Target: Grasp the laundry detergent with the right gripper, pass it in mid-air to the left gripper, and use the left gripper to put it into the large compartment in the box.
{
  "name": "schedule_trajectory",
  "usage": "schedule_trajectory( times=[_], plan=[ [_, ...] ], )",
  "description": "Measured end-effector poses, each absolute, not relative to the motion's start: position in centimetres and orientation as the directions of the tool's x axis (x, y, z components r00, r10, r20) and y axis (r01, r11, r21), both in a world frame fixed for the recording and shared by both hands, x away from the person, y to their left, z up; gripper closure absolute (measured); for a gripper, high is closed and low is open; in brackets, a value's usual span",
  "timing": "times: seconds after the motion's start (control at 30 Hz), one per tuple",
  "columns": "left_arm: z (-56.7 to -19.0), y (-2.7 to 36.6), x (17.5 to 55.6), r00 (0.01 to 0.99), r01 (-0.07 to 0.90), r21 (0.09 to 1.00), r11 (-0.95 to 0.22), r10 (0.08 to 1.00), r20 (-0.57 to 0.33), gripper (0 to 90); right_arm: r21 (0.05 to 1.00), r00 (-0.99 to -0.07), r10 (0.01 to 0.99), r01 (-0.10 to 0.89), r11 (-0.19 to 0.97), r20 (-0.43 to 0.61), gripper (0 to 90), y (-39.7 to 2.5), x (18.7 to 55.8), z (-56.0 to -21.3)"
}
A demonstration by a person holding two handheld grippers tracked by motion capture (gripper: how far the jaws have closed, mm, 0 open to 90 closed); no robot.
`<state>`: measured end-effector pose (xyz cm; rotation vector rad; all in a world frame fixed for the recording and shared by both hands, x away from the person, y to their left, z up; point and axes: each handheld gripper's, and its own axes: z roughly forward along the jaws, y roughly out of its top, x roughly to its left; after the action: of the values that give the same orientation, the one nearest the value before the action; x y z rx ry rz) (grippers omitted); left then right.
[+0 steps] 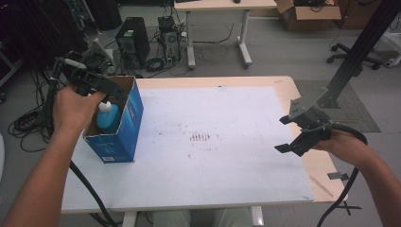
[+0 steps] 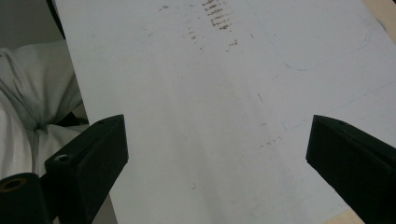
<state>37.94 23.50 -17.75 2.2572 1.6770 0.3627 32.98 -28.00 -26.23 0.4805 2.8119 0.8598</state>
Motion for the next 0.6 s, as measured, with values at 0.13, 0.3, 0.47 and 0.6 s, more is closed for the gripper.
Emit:
schedule_trajectory(
  times=[0.13,0.3,0.47,0.6],
  plan=[
    [-17.2,22.7,37.7,0.312,0.874,0.386,-0.294,0.95,0.015,9.6,0.568,-0.935,0.348,0.255,0.783,-0.06,5.2,-28.1,32.9,-26.2],
    [-16.6,21.6,37.3,0.354,0.857,0.393,-0.334,0.935,0.021,8.9,0.571,-0.934,0.351,0.255,0.78,-0.062,5.2,-28.2,32.7,-26.0],
    [-16.1,20.7,37.0,0.385,0.842,0.398,-0.363,0.923,0.027,8.5,0.571,-0.934,0.351,0.254,0.78,-0.063,5.2,-28.2,32.6,-25.9],
    [-15.9,20.3,36.9,0.403,0.834,0.4,-0.38,0.915,0.027,8.1,0.57,-0.934,0.351,0.255,0.781,-0.063,5.2,-28.2,32.5,-25.9]
  ],
)
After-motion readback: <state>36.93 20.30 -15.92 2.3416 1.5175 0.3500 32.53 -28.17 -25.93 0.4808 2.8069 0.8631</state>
